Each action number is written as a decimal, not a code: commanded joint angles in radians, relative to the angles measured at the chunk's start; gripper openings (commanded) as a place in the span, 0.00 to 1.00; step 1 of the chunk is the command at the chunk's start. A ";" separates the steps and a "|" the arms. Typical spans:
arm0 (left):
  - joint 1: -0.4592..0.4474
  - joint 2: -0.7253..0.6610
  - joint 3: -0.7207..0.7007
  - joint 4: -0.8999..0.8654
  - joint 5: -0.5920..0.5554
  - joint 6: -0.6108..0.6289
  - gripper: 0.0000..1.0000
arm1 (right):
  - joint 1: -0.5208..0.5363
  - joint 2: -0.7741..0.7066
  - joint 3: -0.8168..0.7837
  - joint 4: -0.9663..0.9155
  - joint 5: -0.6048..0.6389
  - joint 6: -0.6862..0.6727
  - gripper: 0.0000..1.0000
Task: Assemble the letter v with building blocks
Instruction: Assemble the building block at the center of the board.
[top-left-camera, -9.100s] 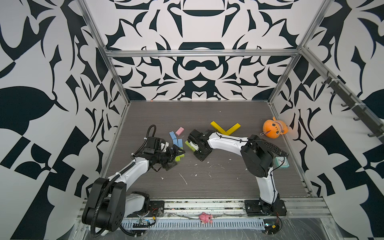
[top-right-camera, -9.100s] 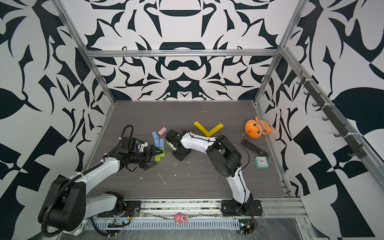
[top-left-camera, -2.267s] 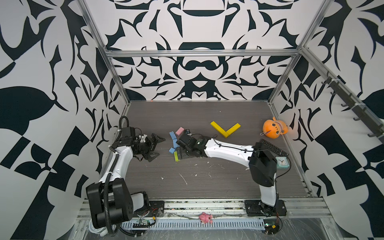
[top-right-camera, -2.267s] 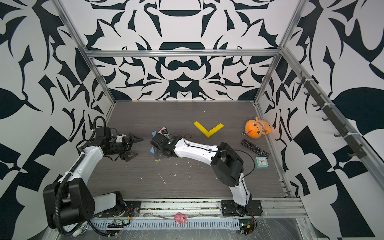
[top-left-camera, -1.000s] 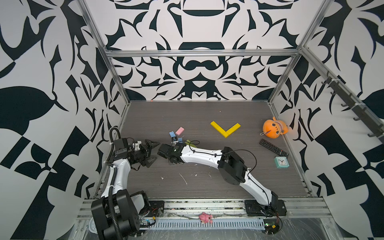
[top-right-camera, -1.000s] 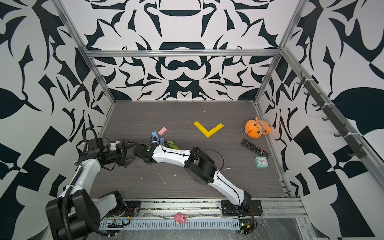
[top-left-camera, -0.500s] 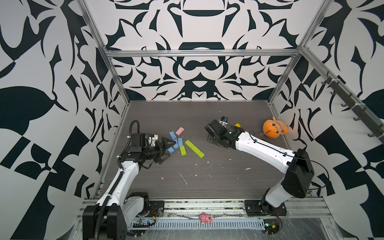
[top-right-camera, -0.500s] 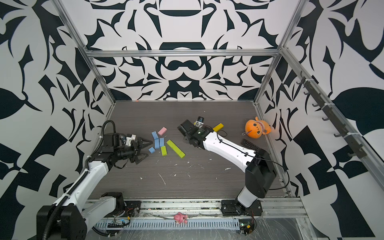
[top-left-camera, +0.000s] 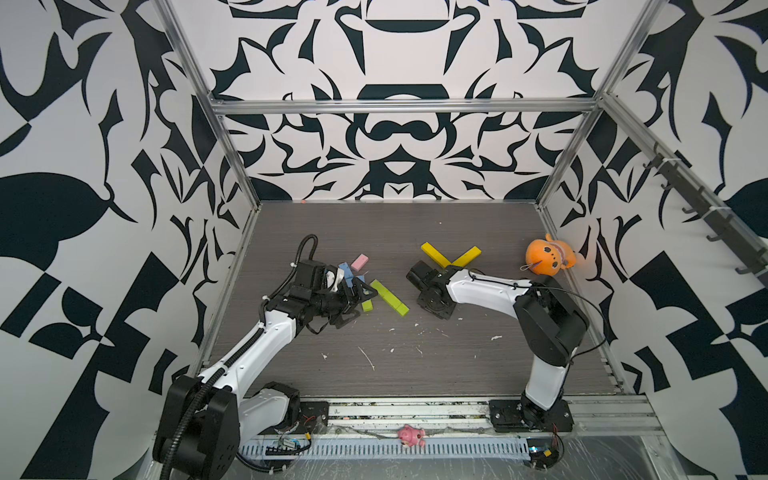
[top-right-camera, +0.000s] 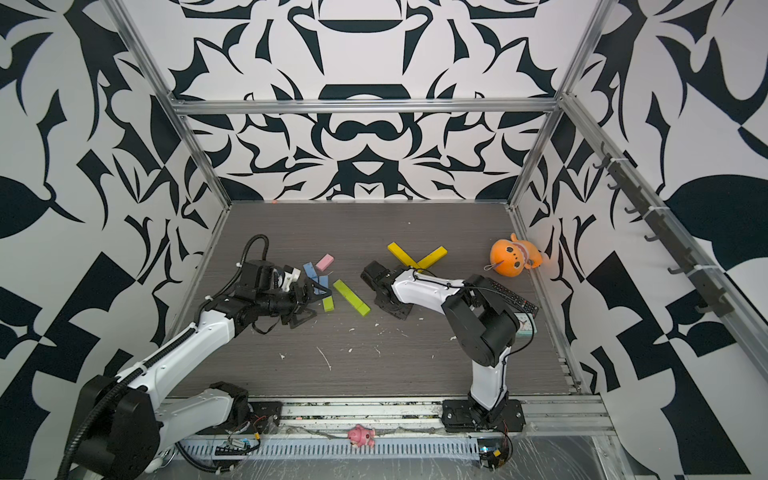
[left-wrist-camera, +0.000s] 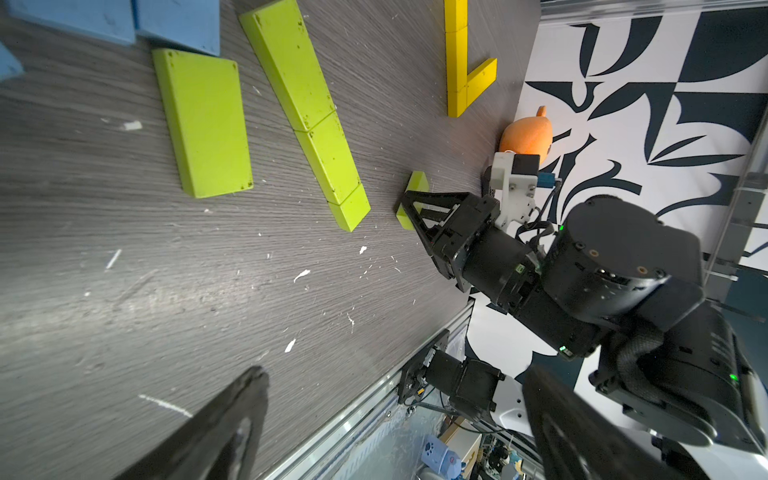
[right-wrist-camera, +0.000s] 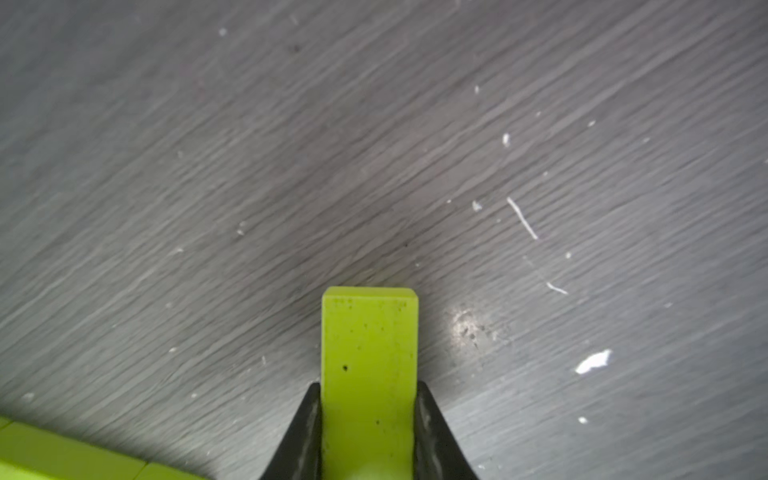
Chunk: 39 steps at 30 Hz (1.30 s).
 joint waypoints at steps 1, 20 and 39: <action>-0.004 0.026 0.027 -0.001 -0.006 0.029 1.00 | -0.002 0.003 0.013 0.008 -0.034 0.044 0.28; -0.071 0.103 0.107 -0.057 -0.052 0.115 0.99 | -0.080 -0.067 0.007 0.028 -0.124 -0.037 0.79; -0.076 0.119 0.114 -0.045 -0.041 0.105 0.99 | -0.093 0.006 -0.052 0.034 -0.100 0.065 0.52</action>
